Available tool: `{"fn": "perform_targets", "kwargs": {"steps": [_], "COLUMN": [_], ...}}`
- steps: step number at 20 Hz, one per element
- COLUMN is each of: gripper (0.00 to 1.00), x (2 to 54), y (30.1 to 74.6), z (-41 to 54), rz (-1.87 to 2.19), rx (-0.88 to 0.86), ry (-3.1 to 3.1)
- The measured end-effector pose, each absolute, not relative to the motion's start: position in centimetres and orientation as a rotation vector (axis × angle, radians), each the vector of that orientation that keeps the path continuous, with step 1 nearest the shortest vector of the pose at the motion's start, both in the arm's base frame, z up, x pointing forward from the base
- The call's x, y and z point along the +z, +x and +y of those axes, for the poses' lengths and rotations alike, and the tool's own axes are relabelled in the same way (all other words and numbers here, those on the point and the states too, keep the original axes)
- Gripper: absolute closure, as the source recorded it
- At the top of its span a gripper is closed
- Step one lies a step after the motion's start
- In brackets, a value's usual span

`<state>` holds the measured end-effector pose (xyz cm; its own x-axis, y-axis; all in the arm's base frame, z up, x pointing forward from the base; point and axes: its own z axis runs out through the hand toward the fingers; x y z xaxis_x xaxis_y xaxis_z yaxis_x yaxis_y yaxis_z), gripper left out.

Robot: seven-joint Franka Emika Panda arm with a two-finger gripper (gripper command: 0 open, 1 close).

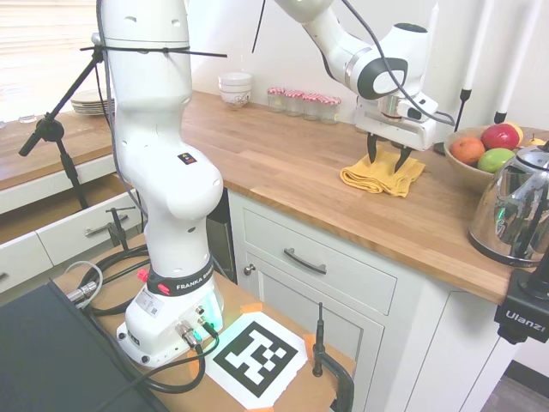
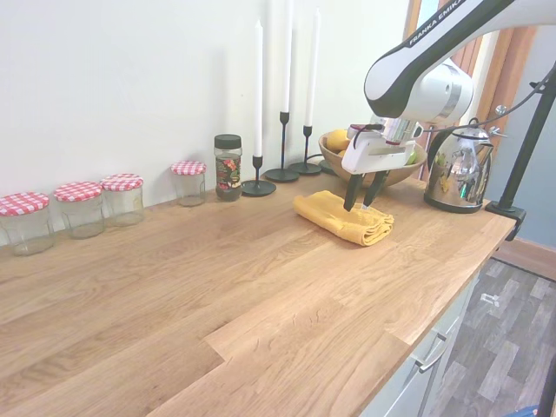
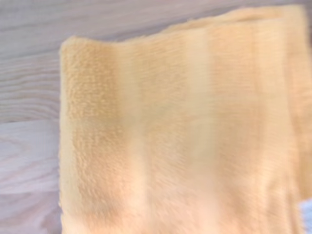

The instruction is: Wipe the counter

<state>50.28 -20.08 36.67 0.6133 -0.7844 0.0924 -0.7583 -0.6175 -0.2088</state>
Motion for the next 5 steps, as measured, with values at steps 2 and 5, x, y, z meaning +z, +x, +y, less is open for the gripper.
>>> {"fn": "perform_targets", "kwargs": {"steps": [2,5], "gripper": [0.0,0.0], "x": [37.5,38.6], "y": [49.1,47.4], "z": [-20.3,-20.1], "rz": [1.296,1.296], "rx": [-0.271,-0.286], "ry": [-2.674,-2.657]}}
